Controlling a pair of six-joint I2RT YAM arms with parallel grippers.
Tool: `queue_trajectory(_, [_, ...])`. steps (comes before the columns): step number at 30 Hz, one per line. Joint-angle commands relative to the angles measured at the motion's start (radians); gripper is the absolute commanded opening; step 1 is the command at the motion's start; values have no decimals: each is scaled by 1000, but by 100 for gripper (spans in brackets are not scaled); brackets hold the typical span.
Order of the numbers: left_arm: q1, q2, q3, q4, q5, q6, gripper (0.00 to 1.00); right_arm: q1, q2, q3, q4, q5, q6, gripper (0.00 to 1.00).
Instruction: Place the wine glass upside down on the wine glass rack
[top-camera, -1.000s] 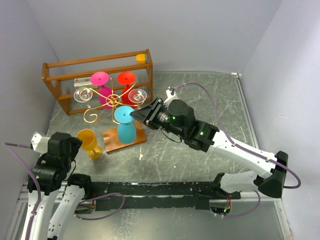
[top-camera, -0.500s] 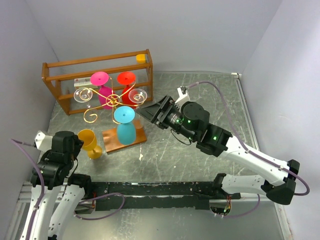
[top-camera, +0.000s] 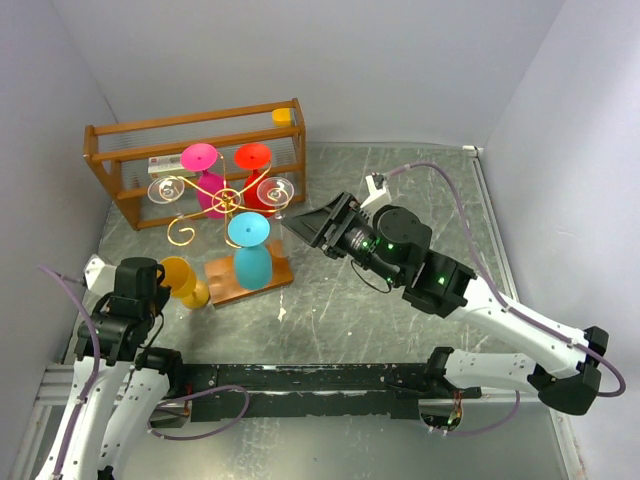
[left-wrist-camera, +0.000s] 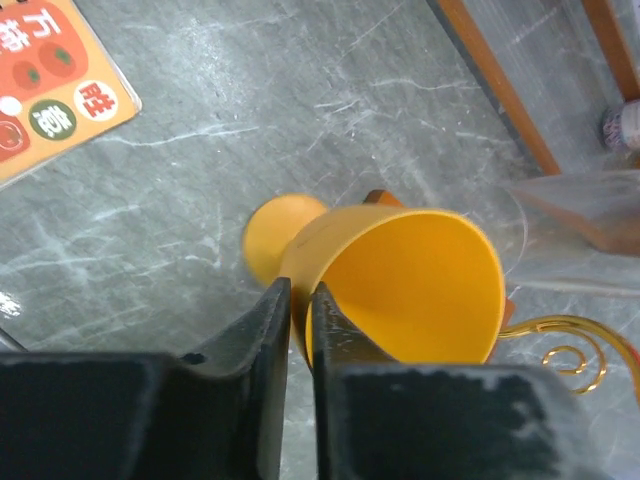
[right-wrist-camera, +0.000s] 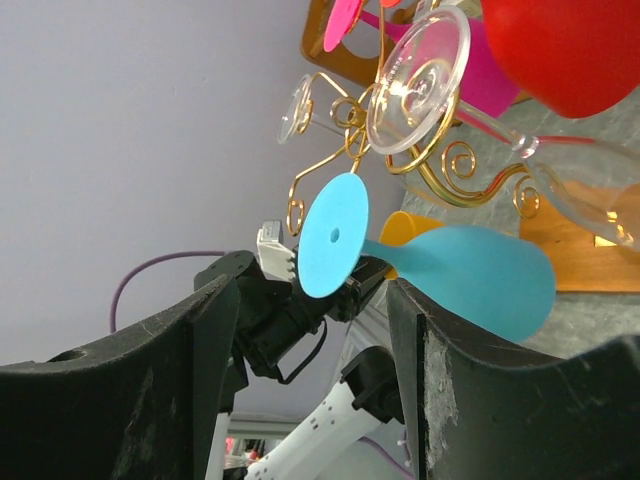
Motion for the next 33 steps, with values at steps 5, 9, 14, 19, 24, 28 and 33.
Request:
queue_trajectory(5, [0,-6,57,-27,-58,10,7,-7,-44,-16,-32,44,3,61])
queue_trajectory(9, [0,3,139,-120,-114,6,7,-6,-56,-24,-41,53,14,60])
queue_trajectory(14, [0,18,237,-231,-168,-9,7,-6,-64,-28,-54,64,24,60])
queue_trajectory(19, [0,23,330,-323,-212,-18,7,-7,-73,-43,-71,67,41,60])
queue_trajectory(24, [0,19,429,-391,-237,16,7,-7,-97,-71,-110,90,47,60])
queue_trajectory(28, [0,5,542,-395,-222,108,7,-7,-110,-77,-134,113,22,60])
queue_trajectory(33, [0,-5,695,-395,-195,205,7,-6,-101,-52,-140,104,-4,60])
